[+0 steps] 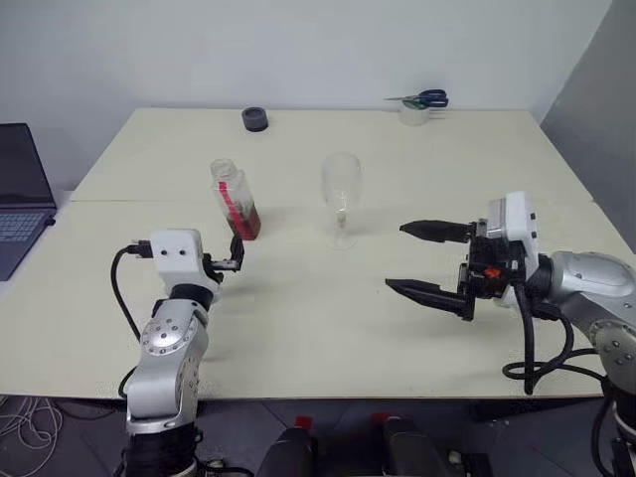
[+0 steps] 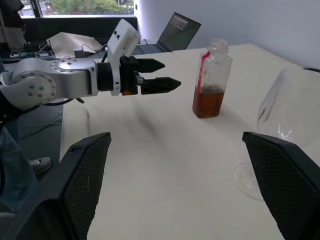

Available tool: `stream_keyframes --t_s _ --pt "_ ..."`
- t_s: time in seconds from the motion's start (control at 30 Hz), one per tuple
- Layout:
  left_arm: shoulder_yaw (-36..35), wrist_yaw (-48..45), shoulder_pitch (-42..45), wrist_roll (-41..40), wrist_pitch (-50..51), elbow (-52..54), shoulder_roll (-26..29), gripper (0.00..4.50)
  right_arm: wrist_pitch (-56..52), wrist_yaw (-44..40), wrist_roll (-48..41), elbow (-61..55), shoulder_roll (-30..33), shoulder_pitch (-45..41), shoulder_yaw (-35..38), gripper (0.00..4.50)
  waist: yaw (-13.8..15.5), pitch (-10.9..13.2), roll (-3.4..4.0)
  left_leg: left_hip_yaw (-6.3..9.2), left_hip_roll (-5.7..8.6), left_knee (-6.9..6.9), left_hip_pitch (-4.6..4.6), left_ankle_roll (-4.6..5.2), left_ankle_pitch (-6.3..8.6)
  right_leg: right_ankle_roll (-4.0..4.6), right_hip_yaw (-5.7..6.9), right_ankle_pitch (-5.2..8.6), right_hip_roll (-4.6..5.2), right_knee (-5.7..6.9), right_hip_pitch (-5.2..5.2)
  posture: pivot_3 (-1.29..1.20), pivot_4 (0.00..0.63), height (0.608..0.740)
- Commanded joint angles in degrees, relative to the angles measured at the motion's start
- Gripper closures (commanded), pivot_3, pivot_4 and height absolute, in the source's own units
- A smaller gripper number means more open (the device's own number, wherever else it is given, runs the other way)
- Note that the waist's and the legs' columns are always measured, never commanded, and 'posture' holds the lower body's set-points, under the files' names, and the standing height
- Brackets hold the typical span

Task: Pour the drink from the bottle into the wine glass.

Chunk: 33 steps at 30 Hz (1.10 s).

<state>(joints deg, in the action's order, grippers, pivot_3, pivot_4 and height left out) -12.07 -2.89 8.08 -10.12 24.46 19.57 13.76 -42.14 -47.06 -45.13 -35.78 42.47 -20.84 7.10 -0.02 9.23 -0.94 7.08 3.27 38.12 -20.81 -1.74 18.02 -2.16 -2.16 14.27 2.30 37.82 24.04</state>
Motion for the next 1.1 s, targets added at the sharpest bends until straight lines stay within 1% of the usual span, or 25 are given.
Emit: stream_keyframes --t_s 0.03,0.4,0.53,0.93,1.1 --pt "-0.13 0.09 1.79 0.55 -0.32 -0.26 0.41 0.0 -0.61 1.51 -3.06 -2.51 0.52 -0.91 2.11 0.01 0.0 0.0 -0.01 0.0 0.0 0.0 0.0 0.0 0.0 0.0 0.0 0.0 0.0 0.0 0.0 0.0 0.15 0.74" --pt "-0.26 -3.04 4.77 -0.57 0.1 -4.4 2.28 0.0 -2.13 7.66 -6.8 -4.5 -0.52 -0.58 2.05 0.01 0.0 0.01 -0.03 0.02 -0.01 0.0 -0.01 -0.01 -0.01 0.0 0.0 0.0 0.01 0.0 0.02 0.0 0.15 0.74" --pt "-0.48 -5.17 6.66 -1.45 -0.29 -7.26 3.29 0.0 -2.13 8.11 -7.39 -4.4 0.33 -1.01 2.21 0.01 0.0 0.01 -0.03 0.01 -0.01 0.0 -0.01 -0.01 -0.01 0.0 0.01 0.0 0.01 0.01 0.02 0.0 0.15 0.74" --pt "-0.4 -7.0 13.51 -0.79 -3.73 -16.11 4.42 0.0 -2.66 10.66 -9.0 -4.01 0.73 -2.06 2.58 0.01 0.0 0.02 -0.04 0.0 -0.01 0.0 -0.01 -0.01 -0.01 0.0 0.02 0.0 0.01 0.01 0.03 0.0 0.15 0.74" --pt "-0.35 -7.89 14.83 -0.55 -5.71 -19.11 5.37 0.0 -2.74 11.62 -9.24 -4.19 0.57 -1.85 2.5 0.01 0.0 0.01 -0.04 0.0 -0.01 0.0 -0.02 -0.02 -0.01 0.0 0.01 0.0 0.02 0.02 0.04 0.0 0.15 0.74"
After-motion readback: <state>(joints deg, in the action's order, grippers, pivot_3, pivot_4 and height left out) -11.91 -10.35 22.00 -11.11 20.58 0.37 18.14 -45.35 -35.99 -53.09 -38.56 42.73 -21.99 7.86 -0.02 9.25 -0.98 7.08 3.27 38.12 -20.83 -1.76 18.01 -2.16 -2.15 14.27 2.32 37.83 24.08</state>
